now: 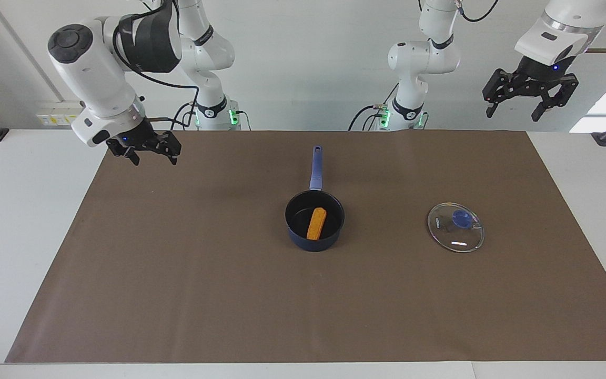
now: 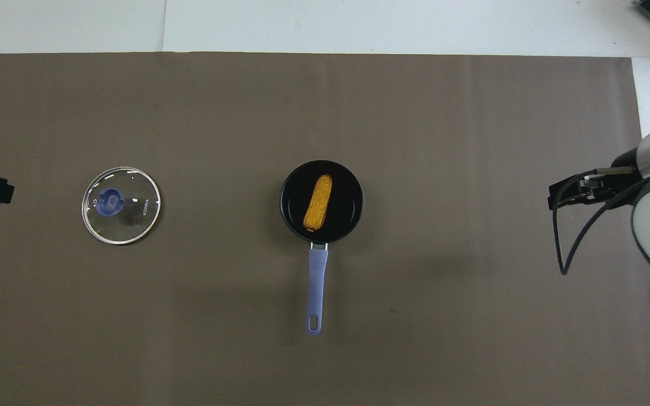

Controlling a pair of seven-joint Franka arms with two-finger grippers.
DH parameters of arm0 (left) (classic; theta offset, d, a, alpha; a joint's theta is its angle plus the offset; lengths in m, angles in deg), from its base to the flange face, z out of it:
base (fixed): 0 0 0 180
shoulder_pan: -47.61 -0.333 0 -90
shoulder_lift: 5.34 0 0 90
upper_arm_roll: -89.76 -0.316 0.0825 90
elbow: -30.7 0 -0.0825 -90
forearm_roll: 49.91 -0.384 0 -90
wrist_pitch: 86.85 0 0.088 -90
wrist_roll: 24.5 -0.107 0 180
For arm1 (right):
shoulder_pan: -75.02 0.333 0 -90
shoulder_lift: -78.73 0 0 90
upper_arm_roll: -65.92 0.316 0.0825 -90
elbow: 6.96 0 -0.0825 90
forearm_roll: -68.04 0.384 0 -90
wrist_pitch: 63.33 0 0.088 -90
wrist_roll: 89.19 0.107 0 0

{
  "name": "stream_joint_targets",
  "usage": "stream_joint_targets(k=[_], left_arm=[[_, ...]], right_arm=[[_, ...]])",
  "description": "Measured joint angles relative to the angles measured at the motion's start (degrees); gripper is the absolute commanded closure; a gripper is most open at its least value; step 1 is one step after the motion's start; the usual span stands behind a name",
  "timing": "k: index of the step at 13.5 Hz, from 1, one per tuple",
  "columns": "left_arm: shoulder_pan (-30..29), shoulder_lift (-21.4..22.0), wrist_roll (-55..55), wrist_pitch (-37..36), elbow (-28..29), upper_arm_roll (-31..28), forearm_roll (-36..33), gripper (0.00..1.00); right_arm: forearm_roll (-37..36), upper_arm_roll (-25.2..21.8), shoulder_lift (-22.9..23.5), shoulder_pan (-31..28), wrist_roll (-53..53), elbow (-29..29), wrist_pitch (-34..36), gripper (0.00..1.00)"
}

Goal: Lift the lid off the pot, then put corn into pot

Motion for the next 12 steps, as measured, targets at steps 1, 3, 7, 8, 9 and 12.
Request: stream_joint_targets(k=[1, 3, 7, 8, 9, 12], left_arm=[[0.0, 0.0, 0.0, 0.0, 0.0, 0.0, 0.0, 0.00], [0.0, 0.0, 0.0, 0.0, 0.0, 0.0, 0.0, 0.00], [0.0, 0.0, 0.0, 0.0, 0.0, 0.0, 0.0, 0.00], [0.0, 0.0, 0.0, 0.0, 0.0, 0.0, 0.0, 0.00], [0.0, 0.0, 0.0, 0.0, 0.0, 0.0, 0.0, 0.00], [0.0, 0.0, 0.0, 0.0, 0.0, 0.0, 0.0, 0.00]], right_arm=[[0.0, 0.0, -0.9, -0.1, 0.6, -0.3, 0.0, 0.00], [0.0, 0.1, -2.9, 0.1, 1.9, -1.0, 0.0, 0.00], [0.0, 0.4, -6.8, 0.3, 2.0, -3.2, 0.7, 0.00], [0.0, 0.3, -7.9, 0.3, 2.0, -4.1, 2.1, 0.00], [0.0, 0.3, -8.9, 0.3, 2.0, -4.7, 3.9, 0.00], [0.0, 0.3, -10.4, 0.2, 2.0, -4.8, 5.3, 0.00]])
